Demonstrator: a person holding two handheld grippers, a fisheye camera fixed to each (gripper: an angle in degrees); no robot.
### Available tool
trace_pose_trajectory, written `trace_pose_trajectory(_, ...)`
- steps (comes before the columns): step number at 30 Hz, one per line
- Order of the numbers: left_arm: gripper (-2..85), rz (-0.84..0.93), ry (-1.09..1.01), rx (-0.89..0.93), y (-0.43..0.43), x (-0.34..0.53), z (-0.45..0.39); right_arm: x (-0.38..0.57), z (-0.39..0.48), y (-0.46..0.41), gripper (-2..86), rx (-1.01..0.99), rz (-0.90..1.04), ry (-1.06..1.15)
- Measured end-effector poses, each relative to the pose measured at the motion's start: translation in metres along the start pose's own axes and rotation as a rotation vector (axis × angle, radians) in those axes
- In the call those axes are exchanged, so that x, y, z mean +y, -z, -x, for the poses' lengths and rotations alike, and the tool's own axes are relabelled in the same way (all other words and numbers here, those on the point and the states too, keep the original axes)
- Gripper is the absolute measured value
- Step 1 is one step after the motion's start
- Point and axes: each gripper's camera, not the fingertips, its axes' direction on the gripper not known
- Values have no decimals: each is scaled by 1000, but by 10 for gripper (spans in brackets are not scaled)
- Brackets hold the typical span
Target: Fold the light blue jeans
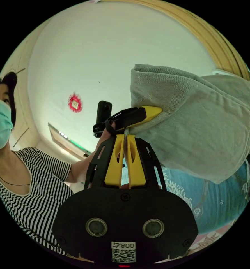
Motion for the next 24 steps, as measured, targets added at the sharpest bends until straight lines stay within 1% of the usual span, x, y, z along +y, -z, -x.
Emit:
trace_pose_trajectory(2,31,-30,54,-46,52,38,12,-1,22,-43,5,-47,72,51)
trace_pose_trajectory(4,35,-70,163,-112,119,105,30,7,50,-111,6,-129,192,97)
trace_pose_trajectory(5,37,-81,195,-140,136,125,35,11,57,-129,6,-152,227,107)
trace_pose_trajectory(7,40,-150,390,-230,198,221,58,41,80,-206,7,-258,380,111)
trace_pose_trajectory(8,41,-164,451,-252,211,249,66,52,85,-226,7,-284,422,107)
trace_pose_trajectory(9,42,-175,586,-333,235,307,83,76,93,-265,6,-319,515,98)
trace_pose_trajectory(10,44,-151,743,-446,254,368,104,105,97,-301,4,-331,609,73)
trace_pose_trajectory(11,44,-128,849,-489,261,399,116,121,97,-317,2,-329,655,63)
trace_pose_trajectory(12,46,-95,1017,-532,274,457,133,153,93,-348,0,-291,745,30)
trace_pose_trajectory(13,44,-88,1131,-547,285,504,141,184,82,-370,-2,-257,814,-38)
trace_pose_trajectory(15,45,-130,1157,-523,294,545,141,221,60,-390,-3,-193,868,-135)
trace_pose_trajectory(17,50,-110,1120,-507,293,560,144,243,34,-395,-3,-55,888,-212)
trace_pose_trajectory(18,57,-85,1083,-487,288,563,150,249,12,-391,-3,10,855,-297)
trace_pose_trajectory(19,66,-61,1037,-465,281,561,158,248,-11,-382,-3,64,783,-370)
trace_pose_trajectory(20,68,-51,1016,-461,278,559,163,247,-21,-377,-3,99,746,-391)
trace_pose_trajectory(22,80,12,902,-443,261,543,183,236,-58,-361,-2,268,654,-439)
trace_pose_trajectory(23,83,33,877,-438,256,539,188,233,-66,-359,-2,309,640,-437)
trace_pose_trajectory(24,88,73,824,-433,246,530,198,225,-78,-356,-1,392,624,-431)
